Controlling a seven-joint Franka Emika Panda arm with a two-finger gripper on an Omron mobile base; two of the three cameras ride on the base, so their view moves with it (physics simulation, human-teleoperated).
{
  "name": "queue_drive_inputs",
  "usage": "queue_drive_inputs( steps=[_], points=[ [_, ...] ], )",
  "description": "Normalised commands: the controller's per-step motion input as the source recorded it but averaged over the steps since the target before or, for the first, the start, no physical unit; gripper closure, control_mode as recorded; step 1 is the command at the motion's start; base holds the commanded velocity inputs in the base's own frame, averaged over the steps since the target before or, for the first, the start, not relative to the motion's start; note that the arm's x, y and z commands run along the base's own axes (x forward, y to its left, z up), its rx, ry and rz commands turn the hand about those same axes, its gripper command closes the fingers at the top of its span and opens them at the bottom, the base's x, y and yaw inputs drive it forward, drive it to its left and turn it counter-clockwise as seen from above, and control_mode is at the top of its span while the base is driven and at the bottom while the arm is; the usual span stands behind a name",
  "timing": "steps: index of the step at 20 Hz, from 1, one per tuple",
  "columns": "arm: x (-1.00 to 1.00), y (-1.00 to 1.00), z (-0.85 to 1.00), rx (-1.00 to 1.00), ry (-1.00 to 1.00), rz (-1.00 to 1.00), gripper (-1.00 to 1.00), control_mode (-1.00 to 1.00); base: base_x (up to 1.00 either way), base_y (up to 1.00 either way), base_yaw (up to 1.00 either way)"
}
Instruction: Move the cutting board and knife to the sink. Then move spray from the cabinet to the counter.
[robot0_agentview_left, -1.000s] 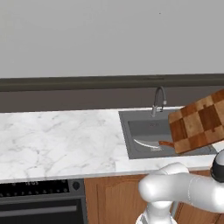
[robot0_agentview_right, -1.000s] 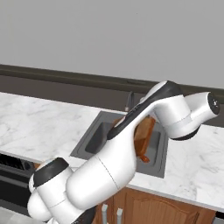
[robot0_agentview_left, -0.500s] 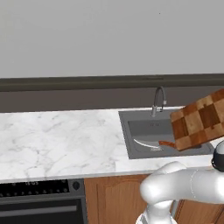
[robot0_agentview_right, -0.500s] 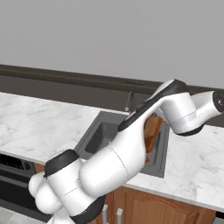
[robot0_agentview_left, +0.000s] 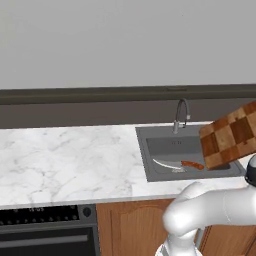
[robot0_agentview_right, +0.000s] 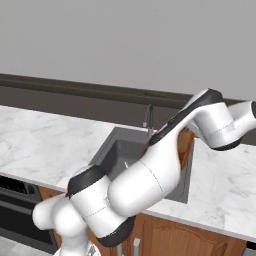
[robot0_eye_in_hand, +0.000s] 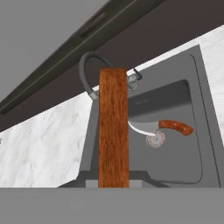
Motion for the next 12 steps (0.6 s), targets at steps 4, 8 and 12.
queue_drive_inputs(
  steps=[4, 8, 12],
  points=[
    [0.51, -0.18, -0.02, 0.01, 0.04, 0.0, 1.0, -1.0, 0.0, 0.0, 0.0],
    [0.46, -0.01, -0.1, 0.02, 0.01, 0.0, 1.0, -1.0, 0.0, 0.0, 0.0],
    [0.29, 0.0, -0.24, 0.03, 0.01, 0.0, 1.0, -1.0, 0.0, 0.0, 0.0]
  ],
)
